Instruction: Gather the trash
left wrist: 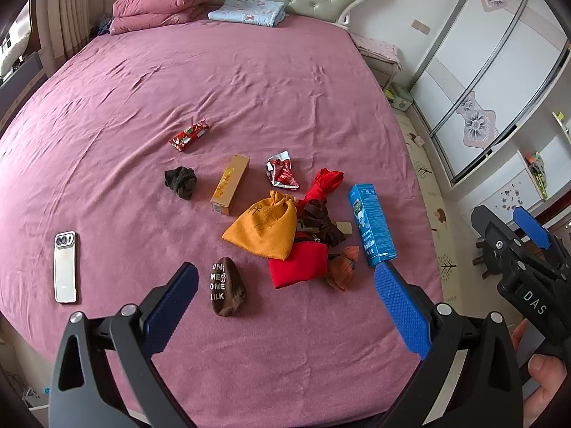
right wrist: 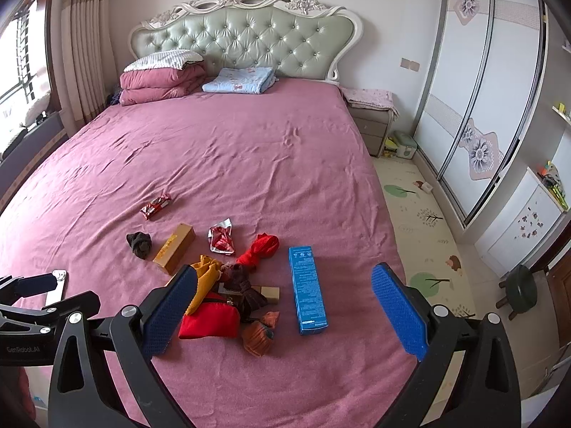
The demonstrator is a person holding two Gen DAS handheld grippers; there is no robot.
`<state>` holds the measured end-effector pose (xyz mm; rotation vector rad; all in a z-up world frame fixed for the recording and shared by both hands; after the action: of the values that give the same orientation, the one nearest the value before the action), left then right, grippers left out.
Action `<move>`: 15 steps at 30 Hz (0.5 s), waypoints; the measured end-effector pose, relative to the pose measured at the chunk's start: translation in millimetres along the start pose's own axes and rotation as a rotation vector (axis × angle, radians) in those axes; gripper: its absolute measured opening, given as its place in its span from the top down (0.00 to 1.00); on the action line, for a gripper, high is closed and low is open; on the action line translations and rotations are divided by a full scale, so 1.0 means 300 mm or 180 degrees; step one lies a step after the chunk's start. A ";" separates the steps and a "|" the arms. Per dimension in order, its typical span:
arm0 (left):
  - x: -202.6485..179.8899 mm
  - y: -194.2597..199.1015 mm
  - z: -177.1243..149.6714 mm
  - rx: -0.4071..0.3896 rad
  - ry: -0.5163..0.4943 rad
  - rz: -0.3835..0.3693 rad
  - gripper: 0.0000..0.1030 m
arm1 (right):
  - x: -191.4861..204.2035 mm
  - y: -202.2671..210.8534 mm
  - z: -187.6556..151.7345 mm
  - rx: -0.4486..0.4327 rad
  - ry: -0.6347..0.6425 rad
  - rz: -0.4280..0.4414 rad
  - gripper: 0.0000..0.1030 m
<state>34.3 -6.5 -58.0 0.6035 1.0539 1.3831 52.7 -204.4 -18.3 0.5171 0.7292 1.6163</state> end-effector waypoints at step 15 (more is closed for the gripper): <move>0.032 -0.044 -0.010 0.0133 0.0075 0.0022 0.04 | 0.029 -0.039 -0.009 0.0071 0.0026 0.0077 0.08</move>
<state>36.9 0.1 -72.9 0.6234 1.1028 1.3798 57.5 -195.5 -29.1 0.5375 0.7504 1.6353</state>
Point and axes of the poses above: each gripper's, at about its wrist camera, not at the fingertips, and y roughly against the way its jaws point, x to its left, z to its top, the point moved 6 cm from there along -y, roughly the way its jaws point, and after that the axes turned 4 degrees about y, right-handed, at the moved point
